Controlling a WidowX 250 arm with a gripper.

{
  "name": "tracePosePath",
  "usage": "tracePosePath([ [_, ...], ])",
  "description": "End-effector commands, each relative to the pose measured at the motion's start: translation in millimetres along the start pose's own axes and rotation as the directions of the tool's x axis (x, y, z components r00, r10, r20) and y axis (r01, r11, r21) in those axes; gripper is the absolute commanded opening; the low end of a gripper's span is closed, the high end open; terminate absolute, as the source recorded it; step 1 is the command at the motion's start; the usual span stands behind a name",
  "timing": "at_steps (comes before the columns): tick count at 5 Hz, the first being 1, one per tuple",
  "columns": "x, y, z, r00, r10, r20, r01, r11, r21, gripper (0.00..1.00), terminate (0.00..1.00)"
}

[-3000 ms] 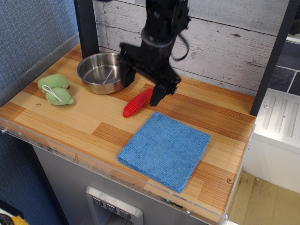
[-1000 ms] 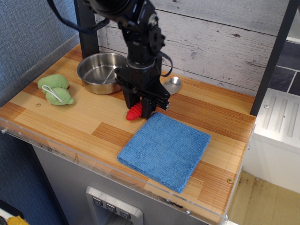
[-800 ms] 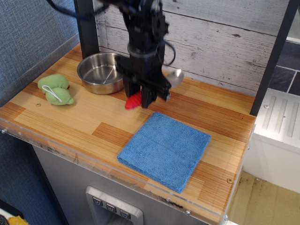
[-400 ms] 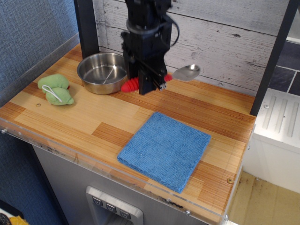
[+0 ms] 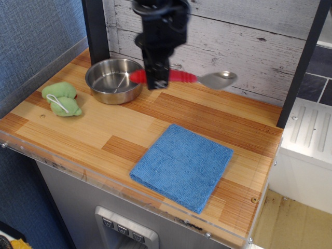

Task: Move spoon to upper right corner and facing to right.

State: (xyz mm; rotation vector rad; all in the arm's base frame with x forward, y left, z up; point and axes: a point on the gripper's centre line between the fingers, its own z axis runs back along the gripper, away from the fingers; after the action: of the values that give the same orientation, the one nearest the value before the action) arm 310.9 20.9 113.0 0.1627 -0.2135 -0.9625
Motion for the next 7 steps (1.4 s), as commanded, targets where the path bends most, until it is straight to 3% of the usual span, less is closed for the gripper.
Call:
tracePosePath([
  [1,24,19,0,0.977,-0.211,0.032,0.206,0.972,0.111,0.0,0.0],
  [3,57,29,-33,0.921,-0.387,0.037,0.381,0.918,0.113,0.0,0.0],
  [4,74,29,-48,0.908,-0.413,0.068,0.406,0.909,0.095,0.0,0.0],
  [7,79,21,-90,0.901,-0.431,0.049,0.43,0.902,0.027,0.0,0.0],
])
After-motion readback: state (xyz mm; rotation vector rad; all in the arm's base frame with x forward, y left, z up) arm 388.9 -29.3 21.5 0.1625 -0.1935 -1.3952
